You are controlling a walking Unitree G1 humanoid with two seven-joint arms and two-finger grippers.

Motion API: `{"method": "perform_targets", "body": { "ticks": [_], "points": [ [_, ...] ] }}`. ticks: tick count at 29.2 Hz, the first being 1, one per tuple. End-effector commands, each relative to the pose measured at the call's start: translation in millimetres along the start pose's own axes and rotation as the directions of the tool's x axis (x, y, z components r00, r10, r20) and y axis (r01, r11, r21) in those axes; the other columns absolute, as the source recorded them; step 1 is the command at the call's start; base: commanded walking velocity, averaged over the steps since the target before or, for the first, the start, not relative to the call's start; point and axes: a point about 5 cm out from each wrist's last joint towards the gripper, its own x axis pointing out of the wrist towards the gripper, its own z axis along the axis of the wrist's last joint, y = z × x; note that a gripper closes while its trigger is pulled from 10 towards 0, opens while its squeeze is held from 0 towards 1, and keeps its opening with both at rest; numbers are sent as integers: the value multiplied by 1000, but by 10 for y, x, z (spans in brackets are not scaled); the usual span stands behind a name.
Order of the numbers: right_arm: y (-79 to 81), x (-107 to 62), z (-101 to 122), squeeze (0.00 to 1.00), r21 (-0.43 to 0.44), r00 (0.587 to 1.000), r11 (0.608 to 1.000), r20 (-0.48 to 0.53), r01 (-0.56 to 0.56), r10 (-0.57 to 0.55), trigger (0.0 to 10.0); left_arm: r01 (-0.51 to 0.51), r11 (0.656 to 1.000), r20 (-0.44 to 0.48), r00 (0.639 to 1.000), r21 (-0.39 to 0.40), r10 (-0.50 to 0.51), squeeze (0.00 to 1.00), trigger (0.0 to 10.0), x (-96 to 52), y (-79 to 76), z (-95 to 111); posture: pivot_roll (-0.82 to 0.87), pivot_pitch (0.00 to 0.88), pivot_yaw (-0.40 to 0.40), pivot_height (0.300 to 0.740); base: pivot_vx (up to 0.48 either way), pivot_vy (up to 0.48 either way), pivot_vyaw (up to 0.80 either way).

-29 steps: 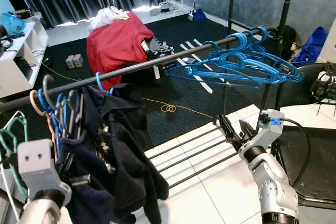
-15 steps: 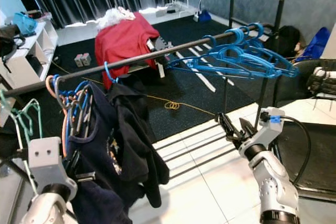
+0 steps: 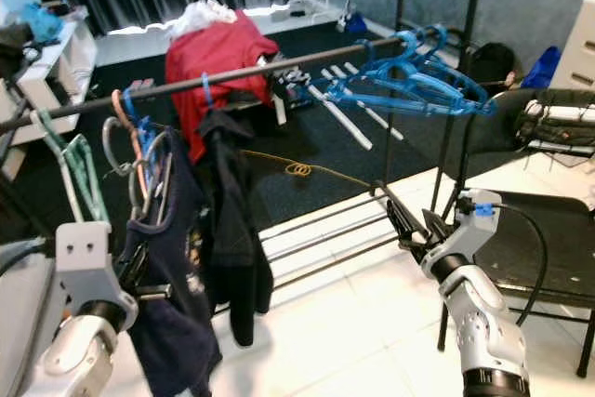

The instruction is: Hang hanger

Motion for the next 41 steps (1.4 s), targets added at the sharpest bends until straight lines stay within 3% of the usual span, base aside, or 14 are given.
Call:
{"method": "perform_targets", "body": {
  "ticks": [1, 4, 10, 17, 19, 21, 23, 28, 30, 36, 38, 39, 41],
  "points": [
    [2, 6, -32, 0, -2, 1000, 1000, -12, -2, 2, 10000, 49, 998, 31, 998, 40, -50, 0, 10000, 7, -34, 45, -70, 0, 83, 740, -379, 0, 0],
    [2, 25, -58, 0, -4, 1000, 1000, -24, -10, 9, 10000, 91, 989, 20, 995, 112, -94, 0, 10000, 41, -11, 23, -63, 0, 83, 740, -389, 0, 0],
    [14, 40, -66, 0, -3, 1000, 1000, -23, -11, 11, 10000, 77, 991, 25, 996, 110, -80, 0, 10000, 76, 6, 28, -47, 0, 92, 740, -401, 0, 0],
    [26, 50, -77, 0, 6, 1000, 1000, -10, -9, 9, 10000, 128, 989, 31, 991, 67, -131, 0, 10000, 84, -159, 10, -31, 0, 100, 740, -404, 0, 0],
    [33, 56, -80, 0, 7, 1000, 1000, -10, -12, 12, 10000, 201, 978, 30, 979, 50, -203, 0, 10000, 81, -392, -10, -25, 2, 90, 740, -292, 0, 0],
    [33, 56, -80, 0, 7, 1000, 1000, -10, -12, 12, 10000, 201, 978, 30, 979, 50, -203, 0, 10000, 81, -392, -10, -25, 2, 90, 740, -292, 0, 0],
    [27, 59, -73, 0, 0, 1000, 1000, -16, -15, 15, 10000, 238, 970, 47, 970, 49, -240, 0, 10000, 96, -513, 8, -36, 0, 81, 740, 0, 0, 0],
    [13, 69, -50, 0, -21, 999, 1000, -33, -24, 23, 10000, 274, 960, 81, 957, 57, -278, 0, 10000, 157, -479, 101, -47, 0, 68, 740, 0, 0, 0],
    [36, 108, 23, 0, -61, 998, 997, -41, -56, 53, 10000, 354, 933, 114, 926, 66, -360, 0, 10000, 238, -396, 261, -56, 0, 67, 740, 0, 0, 0],
    [103, 142, 152, 0, -69, 994, 992, -3, -107, 107, 10000, 399, 913, 142, 902, 88, -408, 0, 10000, 288, -314, 418, -58, 0, 67, 740, 0, 0, 0],
    [227, 146, 379, 0, -88, 971, 969, 41, -232, 236, 10000, 478, 860, 163, 848, 181, -505, 0, 10000, 336, -189, 658, -62, 0, 67, 740, 0, 0, 0],
    [227, 146, 379, 0, -88, 971, 969, 41, -232, 236, 10000, 478, 860, 163, 848, 181, -505, 0, 10000, 336, -189, 658, -62, 0, 67, 740, 0, 0, 0],
    [311, 96, 593, 0, -144, 935, 930, 62, -338, 350, 10000, 543, 786, 144, 788, 297, -599, 0, 10000, 346, -50, 857, -67, 0, 65, 740, 0, 0, 0]
  ]
}}
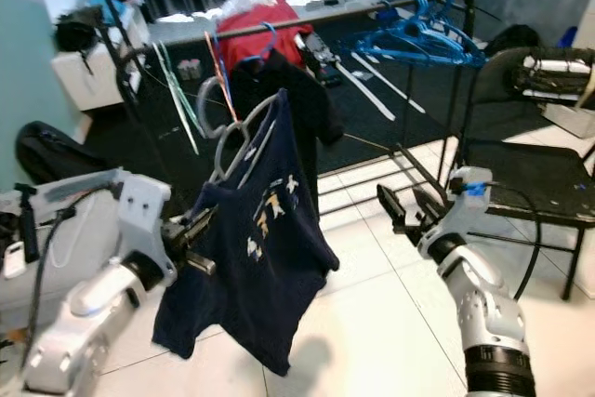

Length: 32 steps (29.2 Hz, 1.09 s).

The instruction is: Hang hanger

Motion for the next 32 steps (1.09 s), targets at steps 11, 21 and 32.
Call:
{"method": "perform_targets", "body": {
  "ticks": [11, 21, 32],
  "points": [
    [43, -200, 528, 1000, -71, 963, 965, 79, -252, 257, 10000, 179, 915, -101, 983, 362, -153, 0, 10000, -284, 733, 479, -78, 0, 77, 740, 0, 0, 0],
    [23, -424, 542, 0, -145, 943, 933, -103, -330, 318, 10000, 476, 791, -169, 879, 384, -447, 0, 10000, -398, 745, 949, -76, 0, 84, 740, 0, 0, 0],
    [93, -392, 487, 0, -203, 915, 903, -226, -380, 334, 10000, 643, 673, -217, 762, 365, -610, 0, 10000, -443, 675, 1023, -82, 0, 90, 740, 0, 0, 0]
  ]
}}
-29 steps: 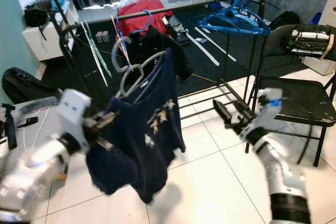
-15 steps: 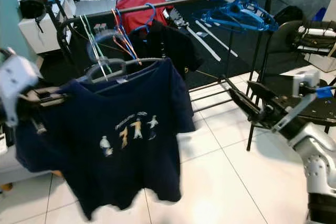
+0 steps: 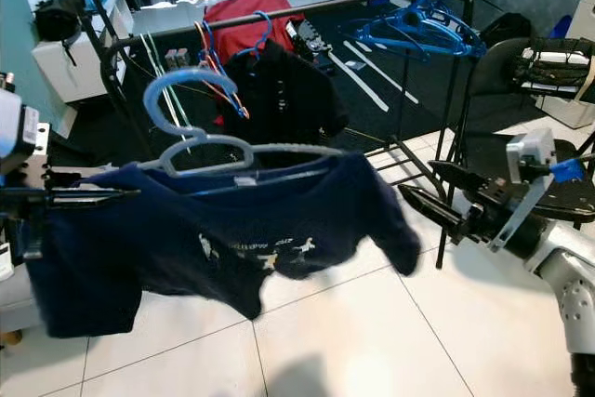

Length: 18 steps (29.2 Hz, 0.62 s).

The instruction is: Hang hanger

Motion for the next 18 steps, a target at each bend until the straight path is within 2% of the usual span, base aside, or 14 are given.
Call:
{"method": "perform_targets", "body": {
  "ticks": [1, 6, 8, 11, 14, 15, 16, 17, 18],
  "points": [
    [39, 38, -55, 0, -32, 998, 999, -63, -15, 13, 10000, 23, 999, 3, 1000, 28, -23, 0, 10000, -39, 23, 71, -82, 0, 90, 740, 0, 0, 0],
    [44, 75, -73, 0, -45, 997, 999, -78, -10, 6, 10000, 46, 998, 20, 999, 31, -47, 0, 10000, -19, 1, 98, -86, 0, 88, 740, 0, 0, 0],
    [131, 140, -130, 0, -34, 992, 997, -108, -62, 58, 10000, 76, 996, 39, 996, 39, -78, 0, 10000, 1, -35, 143, -86, 0, 87, 740, 0, 0, 0],
    [131, 140, -130, 0, -34, 992, 997, -108, -62, 58, 10000, 76, 996, 39, 996, 39, -78, 0, 10000, 1, -35, 143, -86, 0, 87, 740, 0, 0, 0],
    [214, 190, -180, 0, -15, 986, 993, -128, -114, 111, 10000, 93, 994, 54, 994, 48, -96, 0, 10000, 10, -51, 180, -83, 0, 87, 740, 0, 0, 0],
    [252, 206, -196, 0, 1, 981, 990, -135, -141, 140, 3333, 98, 994, 59, 993, 57, -101, 0, 10000, 12, -48, 202, -84, 0, 89, 740, 0, 0, 0],
    [252, 206, -196, 0, 1, 981, 990, -135, -141, 140, 3333, 98, 994, 59, 993, 57, -101, 0, 10000, 12, -48, 202, -84, 0, 89, 740, 0, 0, 0],
    [285, 215, -213, 0, 13, 976, 986, -144, -165, 165, 2353, 103, 993, 67, 992, 65, -107, 0, 10000, 16, -46, 223, -84, 0, 87, 740, 0, 0, 0],
    [285, 215, -213, 0, 13, 976, 986, -144, -165, 165, 2353, 103, 993, 67, 992, 65, -107, 0, 10000, 16, -46, 223, -84, 0, 87, 740, 0, 0, 0]
  ]
}}
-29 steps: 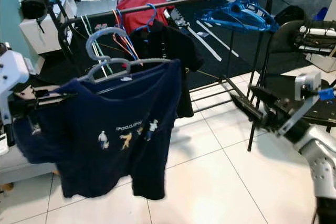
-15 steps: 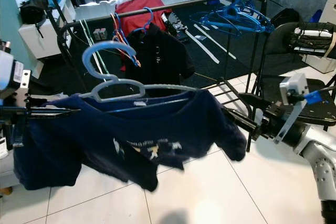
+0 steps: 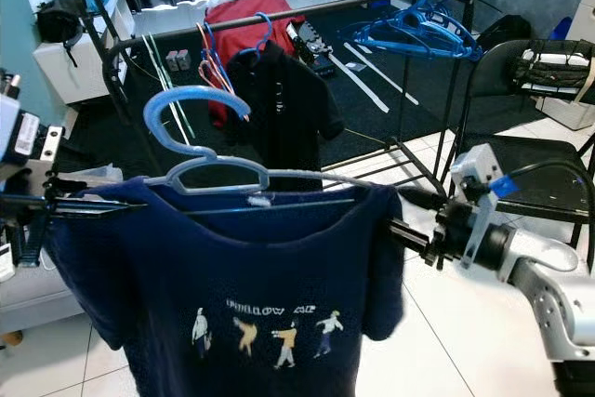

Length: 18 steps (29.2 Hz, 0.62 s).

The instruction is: Hang hanger

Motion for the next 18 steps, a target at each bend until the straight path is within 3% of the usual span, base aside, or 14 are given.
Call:
{"method": "perform_targets", "body": {
  "ticks": [1, 2, 8, 12, 14, 16, 18],
  "points": [
    [57, 37, 7, 0, 5, 999, 999, 2, -40, 40, 2353, 7, 1000, -1, 1000, 24, -7, 0, 10000, -36, 22, 78, -84, 0, 87, 740, 0, 0, 0],
    [86, 43, -11, 0, 11, 998, 998, -11, -65, 65, 0, 9, 999, 5, 1000, 32, -9, 0, 10000, -29, 30, 92, -84, 0, 87, 740, 0, 0, 0],
    [131, 32, -46, 0, 17, 994, 995, -41, -101, 101, 0, 0, 999, 15, 1000, 40, 0, 0, 10000, -12, 59, 97, -90, 0, 85, 740, 0, 0, 0],
    [86, 2, -17, 0, -6, 998, 998, -35, -56, 56, 0, -52, 998, -13, 999, 27, 52, 0, 10000, -57, 135, 10, -95, 0, 90, 740, 0, 0, 0],
    [52, -2, 18, 0, -21, 999, 999, -17, -28, 27, 0, -69, 998, -53, 996, 5, 69, 0, 10000, -101, 149, -86, -95, 0, 92, 740, 0, 0, 0],
    [5, 0, 95, 0, -42, 1000, 999, 21, 12, -11, 0, -98, 995, -175, 980, -30, 91, 0, 10000, -190, 147, -336, -95, 0, 96, 740, 0, 0, 0],
    [-3, 1, 114, 0, -45, 999, 999, 29, 19, -18, 0, -102, 994, -206, 974, -37, 92, 0, 10000, -211, 141, -396, -95, 0, 96, 740, 0, 0, 0]
  ]
}}
